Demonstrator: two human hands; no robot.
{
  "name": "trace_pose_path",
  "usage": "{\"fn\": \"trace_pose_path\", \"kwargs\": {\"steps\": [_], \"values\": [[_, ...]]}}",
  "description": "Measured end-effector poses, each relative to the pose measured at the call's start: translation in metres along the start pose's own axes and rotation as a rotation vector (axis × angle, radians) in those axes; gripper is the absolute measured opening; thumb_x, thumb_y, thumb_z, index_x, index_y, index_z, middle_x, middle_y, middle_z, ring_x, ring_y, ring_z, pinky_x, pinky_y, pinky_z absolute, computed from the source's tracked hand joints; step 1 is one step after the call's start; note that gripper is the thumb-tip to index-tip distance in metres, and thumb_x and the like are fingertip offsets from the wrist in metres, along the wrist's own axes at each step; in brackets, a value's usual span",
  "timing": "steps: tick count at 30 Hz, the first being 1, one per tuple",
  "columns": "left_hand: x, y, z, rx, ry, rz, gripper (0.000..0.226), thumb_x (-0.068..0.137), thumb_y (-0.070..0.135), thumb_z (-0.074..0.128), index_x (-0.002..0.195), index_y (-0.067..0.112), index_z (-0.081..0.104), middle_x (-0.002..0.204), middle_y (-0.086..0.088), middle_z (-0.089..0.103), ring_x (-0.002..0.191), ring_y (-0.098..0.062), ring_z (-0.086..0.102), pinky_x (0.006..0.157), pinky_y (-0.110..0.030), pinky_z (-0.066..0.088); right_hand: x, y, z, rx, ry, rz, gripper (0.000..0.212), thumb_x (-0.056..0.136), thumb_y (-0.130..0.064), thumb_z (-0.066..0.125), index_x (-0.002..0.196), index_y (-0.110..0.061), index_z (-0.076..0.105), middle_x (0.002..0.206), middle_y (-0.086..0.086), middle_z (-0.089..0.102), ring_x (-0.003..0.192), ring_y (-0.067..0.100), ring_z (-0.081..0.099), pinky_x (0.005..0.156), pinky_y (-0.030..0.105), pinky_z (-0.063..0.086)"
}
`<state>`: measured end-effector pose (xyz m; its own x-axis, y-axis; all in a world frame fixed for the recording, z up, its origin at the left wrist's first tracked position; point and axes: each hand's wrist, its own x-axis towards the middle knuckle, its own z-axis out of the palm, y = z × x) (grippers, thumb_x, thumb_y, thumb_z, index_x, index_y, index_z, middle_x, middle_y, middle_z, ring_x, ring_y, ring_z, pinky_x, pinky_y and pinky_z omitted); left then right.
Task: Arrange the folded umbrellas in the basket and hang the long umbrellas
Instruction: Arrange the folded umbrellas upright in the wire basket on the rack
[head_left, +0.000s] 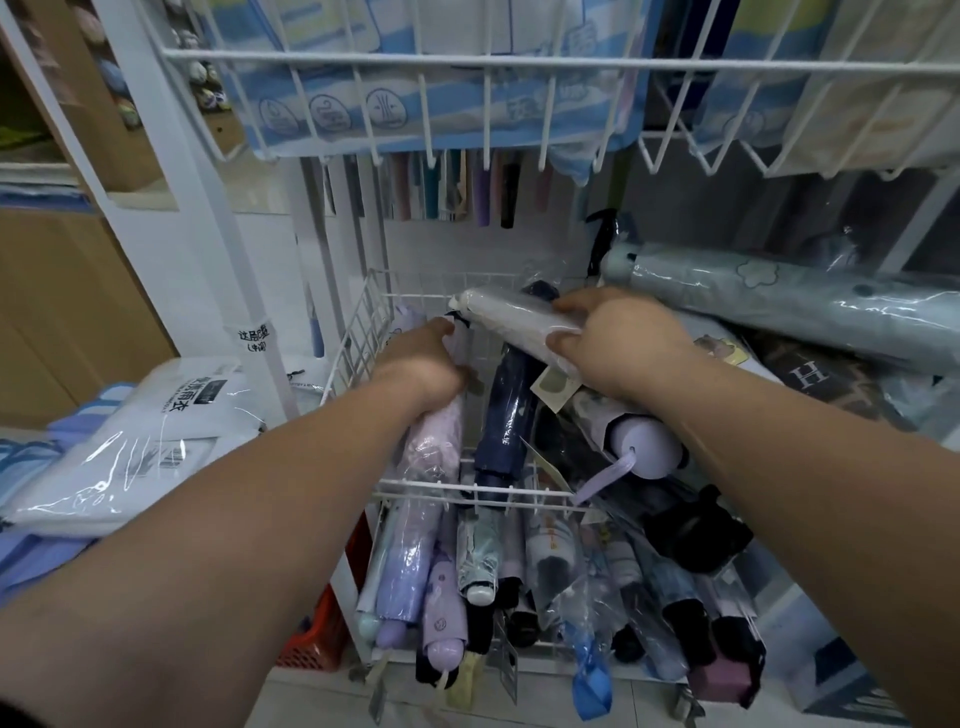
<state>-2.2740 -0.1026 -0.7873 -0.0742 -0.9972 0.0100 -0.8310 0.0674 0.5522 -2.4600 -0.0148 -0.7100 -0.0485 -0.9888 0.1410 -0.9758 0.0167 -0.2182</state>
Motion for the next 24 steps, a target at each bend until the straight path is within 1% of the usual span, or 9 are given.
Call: {"fn": "trace_pose_path", "kwargs": {"steps": [2,4,7,9,13,15,18,21,24], "values": [[0.001,-0.001,0.004,0.119,0.023,0.013,0.084,0.078,0.054,0.078,0.149,0.037,0.036,0.143,-0.005,0.056,0.126,-0.034,0.054,0.098,-0.041,0.050,-0.001,0.002,0.000,0.023,0.034,0.028,0.046,0.097,-0.041,0.052,0.142,-0.032,0.048,0.142,0.003,0.053,0.123,0.028,0.053,0.096,0.034,0.046],[0.001,-0.006,0.009,0.296,0.047,0.059,0.078,0.082,0.062,0.068,0.148,0.039,0.035,0.143,-0.008,0.054,0.131,-0.035,0.048,0.104,-0.048,0.045,-0.003,0.004,-0.001,0.043,0.059,0.043,0.046,0.098,-0.041,0.050,0.143,-0.033,0.047,0.143,0.002,0.053,0.124,0.028,0.053,0.095,0.033,0.045],[0.000,-0.011,0.007,0.459,0.050,0.090,0.077,0.084,0.072,0.053,0.151,0.041,0.030,0.153,-0.013,0.037,0.142,-0.038,0.032,0.114,-0.053,0.033,-0.004,0.004,-0.006,0.032,0.037,0.048,0.048,0.099,-0.041,0.049,0.145,-0.032,0.044,0.145,0.002,0.052,0.125,0.029,0.052,0.094,0.032,0.044],[-0.003,-0.014,-0.001,0.500,0.029,0.144,0.073,0.086,0.068,0.050,0.152,0.045,0.029,0.156,-0.010,0.030,0.144,-0.038,0.026,0.115,-0.054,0.029,-0.002,0.000,-0.009,0.010,-0.007,0.044,0.050,0.099,-0.042,0.050,0.147,-0.031,0.042,0.146,0.004,0.051,0.126,0.029,0.052,0.097,0.034,0.045],[-0.018,-0.033,-0.017,0.521,-0.192,0.354,0.059,0.088,0.061,0.054,0.144,0.057,0.035,0.168,0.008,0.007,0.153,-0.033,0.005,0.119,-0.062,0.009,0.004,-0.017,-0.016,-0.031,-0.085,0.055,0.054,0.100,-0.042,0.050,0.150,-0.028,0.038,0.151,0.004,0.045,0.128,0.029,0.051,0.103,0.035,0.045],[-0.023,-0.042,-0.022,0.559,-0.257,0.371,0.061,0.089,0.065,0.052,0.146,0.058,0.031,0.168,0.013,-0.002,0.155,-0.031,-0.004,0.118,-0.065,0.001,0.006,-0.029,-0.020,-0.005,-0.109,0.078,0.052,0.100,-0.040,0.050,0.149,-0.025,0.040,0.151,0.005,0.044,0.128,0.029,0.051,0.105,0.037,0.044],[-0.023,-0.041,-0.023,0.690,-0.183,0.354,0.063,0.088,0.070,0.047,0.147,0.054,0.031,0.168,0.013,-0.002,0.155,-0.031,-0.001,0.117,-0.068,0.004,0.009,-0.047,-0.021,0.112,-0.155,0.148,0.049,0.102,-0.030,0.049,0.147,-0.013,0.042,0.150,0.012,0.044,0.132,0.031,0.048,0.106,0.038,0.043],[-0.026,-0.033,-0.023,0.740,-0.093,0.302,0.065,0.085,0.074,0.046,0.145,0.050,0.038,0.169,0.007,0.005,0.153,-0.033,0.011,0.116,-0.067,0.012,0.010,-0.064,-0.016,0.335,-0.187,0.250,0.039,0.096,-0.014,0.053,0.134,-0.005,0.053,0.137,0.017,0.056,0.125,0.034,0.055,0.087,0.032,0.048],[-0.031,-0.037,-0.021,0.587,-0.135,0.224,0.064,0.088,0.068,0.053,0.147,0.049,0.038,0.165,0.002,0.021,0.147,-0.035,0.027,0.116,-0.058,0.029,0.009,-0.078,0.000,0.557,-0.267,0.363,0.038,0.096,-0.008,0.049,0.134,-0.002,0.052,0.138,0.018,0.056,0.126,0.033,0.056,0.065,0.022,0.048]]}}
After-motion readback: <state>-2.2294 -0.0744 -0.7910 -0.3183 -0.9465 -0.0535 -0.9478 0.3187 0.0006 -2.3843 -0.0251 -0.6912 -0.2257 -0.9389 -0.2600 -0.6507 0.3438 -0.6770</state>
